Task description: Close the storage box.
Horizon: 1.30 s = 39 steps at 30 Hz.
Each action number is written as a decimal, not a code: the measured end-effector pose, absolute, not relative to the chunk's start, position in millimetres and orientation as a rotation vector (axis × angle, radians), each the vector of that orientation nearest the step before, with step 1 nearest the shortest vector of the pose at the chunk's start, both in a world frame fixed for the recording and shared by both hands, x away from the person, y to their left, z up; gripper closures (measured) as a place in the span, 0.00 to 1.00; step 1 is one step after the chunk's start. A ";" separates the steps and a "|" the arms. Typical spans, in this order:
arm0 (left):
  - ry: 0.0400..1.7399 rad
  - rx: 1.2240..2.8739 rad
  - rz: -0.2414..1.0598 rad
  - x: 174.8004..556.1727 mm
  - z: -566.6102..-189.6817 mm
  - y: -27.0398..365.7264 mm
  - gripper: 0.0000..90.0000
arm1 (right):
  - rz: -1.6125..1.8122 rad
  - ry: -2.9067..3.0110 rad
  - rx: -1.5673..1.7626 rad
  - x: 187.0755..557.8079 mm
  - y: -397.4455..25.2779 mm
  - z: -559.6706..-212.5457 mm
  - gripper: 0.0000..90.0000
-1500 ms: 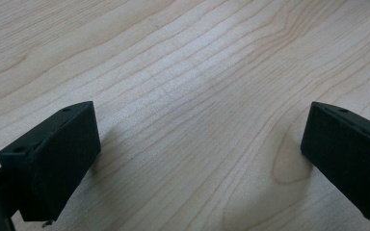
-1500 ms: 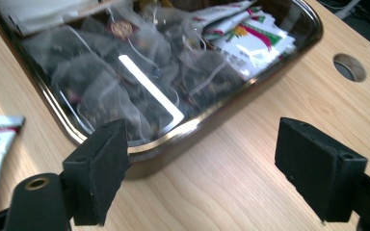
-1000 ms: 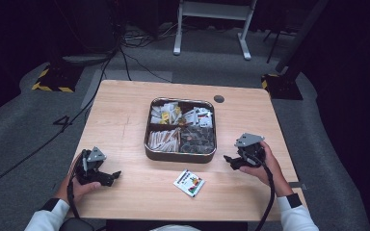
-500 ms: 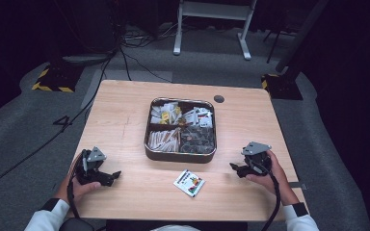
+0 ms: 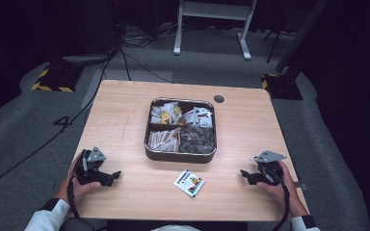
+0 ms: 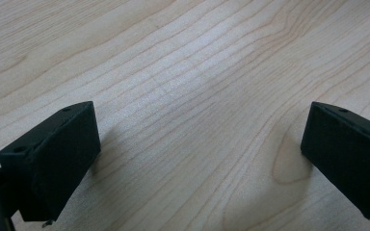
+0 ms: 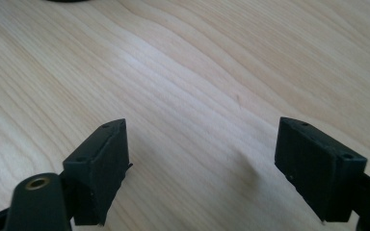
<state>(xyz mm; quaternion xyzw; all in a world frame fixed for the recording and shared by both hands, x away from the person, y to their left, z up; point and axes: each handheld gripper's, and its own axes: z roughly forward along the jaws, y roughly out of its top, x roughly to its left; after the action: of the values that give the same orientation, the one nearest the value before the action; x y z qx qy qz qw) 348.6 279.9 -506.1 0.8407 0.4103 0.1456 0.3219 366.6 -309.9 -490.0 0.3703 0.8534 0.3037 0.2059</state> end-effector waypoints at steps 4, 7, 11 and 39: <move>1.076 2.208 0.383 348.8 -506.1 280.0 0.01 | 0.906 2.353 1.097 361.0 -322.7 -496.6 0.21; 1.075 2.209 0.386 349.1 -506.1 279.9 0.00 | 0.969 2.319 1.164 357.3 -333.2 -501.2 0.19; 1.074 2.209 0.382 349.1 -506.1 279.8 0.00 | 0.983 2.263 1.216 351.6 -345.8 -503.6 0.20; 1.067 2.214 0.385 349.3 -506.0 280.5 0.00 | 0.965 2.204 1.278 349.2 -361.6 -504.1 0.20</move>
<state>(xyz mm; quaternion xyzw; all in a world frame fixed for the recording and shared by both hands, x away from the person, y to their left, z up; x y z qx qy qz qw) 349.3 280.5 -506.0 0.8428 0.4061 0.1465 0.3213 349.2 -361.6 -504.1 0.4588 0.7915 0.3464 0.2073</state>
